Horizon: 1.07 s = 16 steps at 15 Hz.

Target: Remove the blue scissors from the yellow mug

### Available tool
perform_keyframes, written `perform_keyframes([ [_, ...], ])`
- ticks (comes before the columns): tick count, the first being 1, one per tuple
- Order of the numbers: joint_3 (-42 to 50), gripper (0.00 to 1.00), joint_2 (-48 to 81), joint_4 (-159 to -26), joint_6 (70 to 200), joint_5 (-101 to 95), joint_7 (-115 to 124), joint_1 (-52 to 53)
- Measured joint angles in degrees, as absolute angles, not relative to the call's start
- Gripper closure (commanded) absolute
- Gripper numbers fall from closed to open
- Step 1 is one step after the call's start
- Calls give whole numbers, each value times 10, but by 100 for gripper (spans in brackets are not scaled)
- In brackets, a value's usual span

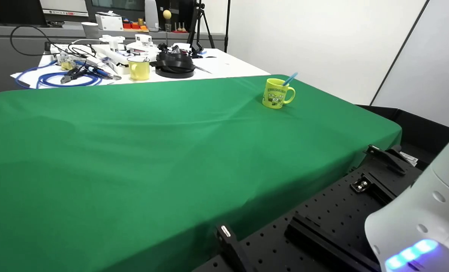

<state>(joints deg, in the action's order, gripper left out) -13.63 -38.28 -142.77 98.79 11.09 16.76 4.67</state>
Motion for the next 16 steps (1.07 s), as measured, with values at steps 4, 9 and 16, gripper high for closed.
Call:
perform_keyframes([
  [4,-95,0,-272,-1366,1011,33,80,10],
  [9,-41,0,-137,-1259,972,-66,-81,7],
  [16,-5,0,-23,-1137,909,-175,-315,7],
])
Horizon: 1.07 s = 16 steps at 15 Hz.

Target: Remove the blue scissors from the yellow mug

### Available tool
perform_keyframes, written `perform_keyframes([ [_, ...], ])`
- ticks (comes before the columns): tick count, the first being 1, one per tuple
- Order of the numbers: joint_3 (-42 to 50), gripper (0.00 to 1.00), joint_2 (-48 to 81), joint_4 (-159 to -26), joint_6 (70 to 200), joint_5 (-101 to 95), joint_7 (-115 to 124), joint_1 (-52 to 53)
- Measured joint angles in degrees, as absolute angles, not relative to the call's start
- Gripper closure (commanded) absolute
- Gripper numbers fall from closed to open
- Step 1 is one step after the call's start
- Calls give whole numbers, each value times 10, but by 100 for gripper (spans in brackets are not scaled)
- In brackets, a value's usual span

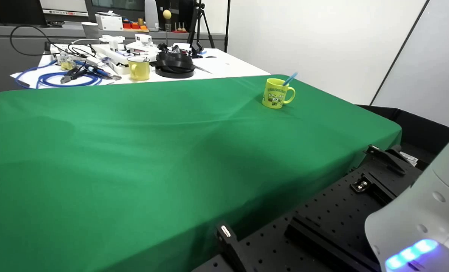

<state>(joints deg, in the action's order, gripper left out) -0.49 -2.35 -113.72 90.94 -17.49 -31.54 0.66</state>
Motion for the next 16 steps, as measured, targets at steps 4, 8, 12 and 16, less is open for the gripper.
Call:
perform_keyframes([
  [4,-1,0,0,-1116,905,-184,-360,6],
  [8,-1,0,0,-1114,903,-184,-363,6],
  [12,-2,0,-1,-1124,909,-236,-411,6],
  [16,10,0,-6,-1152,935,-322,-478,-6],
])
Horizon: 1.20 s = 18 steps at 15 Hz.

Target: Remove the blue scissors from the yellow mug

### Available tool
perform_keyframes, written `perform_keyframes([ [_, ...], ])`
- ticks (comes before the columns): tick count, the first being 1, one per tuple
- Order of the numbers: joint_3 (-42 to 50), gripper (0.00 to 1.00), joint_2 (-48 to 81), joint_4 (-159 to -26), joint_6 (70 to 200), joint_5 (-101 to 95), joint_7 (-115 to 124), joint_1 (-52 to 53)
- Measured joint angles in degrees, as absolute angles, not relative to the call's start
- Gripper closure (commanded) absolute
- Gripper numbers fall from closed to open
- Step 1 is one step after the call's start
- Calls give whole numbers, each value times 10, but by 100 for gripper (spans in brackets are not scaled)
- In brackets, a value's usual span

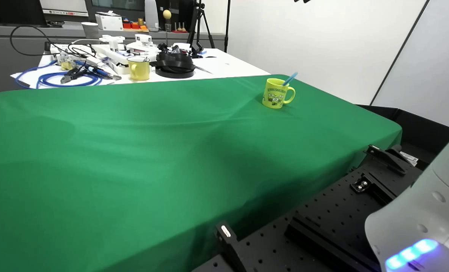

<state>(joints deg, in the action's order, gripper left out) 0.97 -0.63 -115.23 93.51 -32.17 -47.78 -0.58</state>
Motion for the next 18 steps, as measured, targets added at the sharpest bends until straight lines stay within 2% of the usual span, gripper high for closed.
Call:
perform_keyframes([
  [7,59,0,-10,-1205,1032,-328,-560,-56],
  [14,101,0,12,-1239,1194,-337,-700,-101],
  [18,104,0,25,-1239,1212,-336,-725,-105],
])
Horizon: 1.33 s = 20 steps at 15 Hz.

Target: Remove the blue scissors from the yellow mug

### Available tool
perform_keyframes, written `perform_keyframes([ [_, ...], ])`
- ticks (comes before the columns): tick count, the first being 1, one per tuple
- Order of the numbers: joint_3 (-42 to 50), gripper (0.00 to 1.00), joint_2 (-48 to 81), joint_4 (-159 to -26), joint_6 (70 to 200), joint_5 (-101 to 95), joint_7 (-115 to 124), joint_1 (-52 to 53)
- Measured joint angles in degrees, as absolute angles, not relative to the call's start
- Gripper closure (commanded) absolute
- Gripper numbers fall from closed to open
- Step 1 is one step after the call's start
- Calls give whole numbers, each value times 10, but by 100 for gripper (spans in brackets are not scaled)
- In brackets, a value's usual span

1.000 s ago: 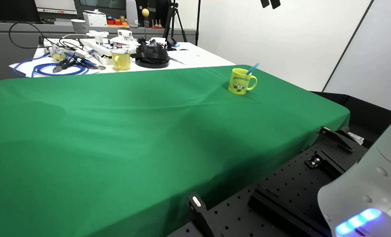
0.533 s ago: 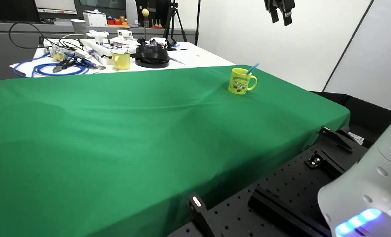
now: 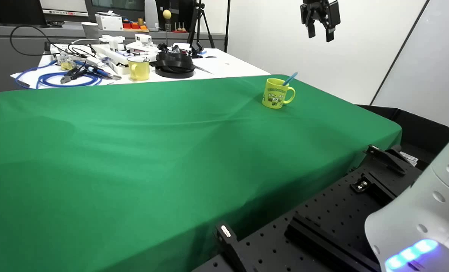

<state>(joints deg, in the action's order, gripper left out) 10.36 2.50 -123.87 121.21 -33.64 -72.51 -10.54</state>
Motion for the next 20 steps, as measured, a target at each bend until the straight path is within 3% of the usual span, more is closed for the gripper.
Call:
perform_keyframes([
  [10,101,0,36,-1244,1226,-339,-728,-104],
  [20,101,0,75,-1306,1392,-363,-826,-110],
])
